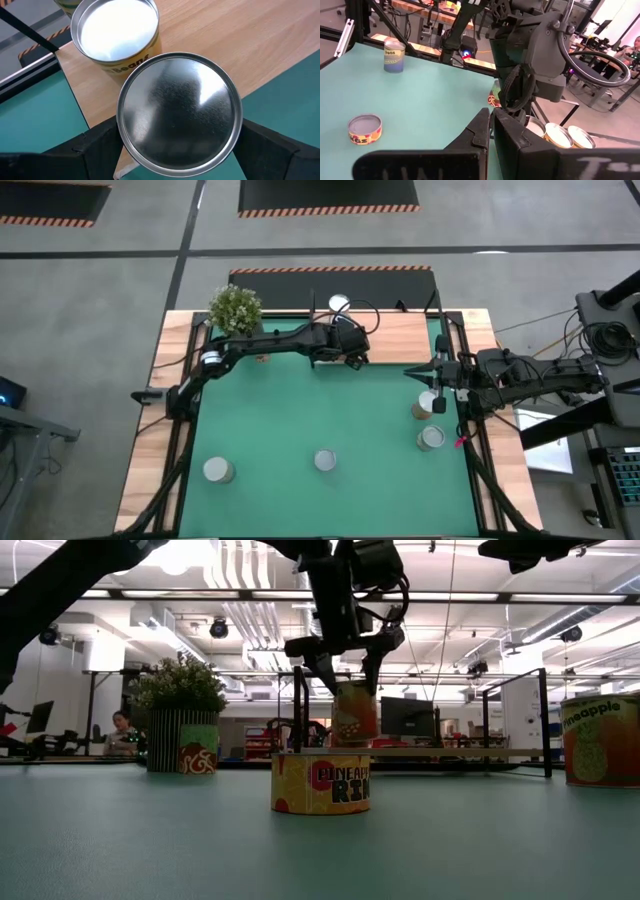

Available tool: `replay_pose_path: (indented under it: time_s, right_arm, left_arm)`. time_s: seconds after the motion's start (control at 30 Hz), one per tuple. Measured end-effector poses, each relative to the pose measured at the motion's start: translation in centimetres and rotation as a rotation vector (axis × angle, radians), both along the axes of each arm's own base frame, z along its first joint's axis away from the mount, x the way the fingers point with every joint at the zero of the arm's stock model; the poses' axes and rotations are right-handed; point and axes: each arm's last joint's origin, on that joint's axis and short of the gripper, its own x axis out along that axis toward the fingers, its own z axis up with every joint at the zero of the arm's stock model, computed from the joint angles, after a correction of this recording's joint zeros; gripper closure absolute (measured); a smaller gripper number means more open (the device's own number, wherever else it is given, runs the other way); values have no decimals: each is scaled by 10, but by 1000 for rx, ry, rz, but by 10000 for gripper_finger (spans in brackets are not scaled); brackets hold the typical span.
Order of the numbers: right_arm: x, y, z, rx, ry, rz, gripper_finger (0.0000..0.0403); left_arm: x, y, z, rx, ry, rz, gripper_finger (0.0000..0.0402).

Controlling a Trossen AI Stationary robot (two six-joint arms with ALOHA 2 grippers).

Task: Pick and place cans onto a shelf
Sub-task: Put the orange can on the shelf

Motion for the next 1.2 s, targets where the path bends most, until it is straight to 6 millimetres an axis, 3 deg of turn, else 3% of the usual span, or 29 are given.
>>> replay_pose_path:
  time_s: [0.6, 1.2]
  right_arm:
    - [0, 0, 0, 0, 2, 0, 390]
    - [0, 0, 0, 0, 3, -1, 390]
  left_arm:
    - [0, 0, -15, -11, 1, 21, 88]
    - [1, 0, -13, -24, -25, 32, 88]
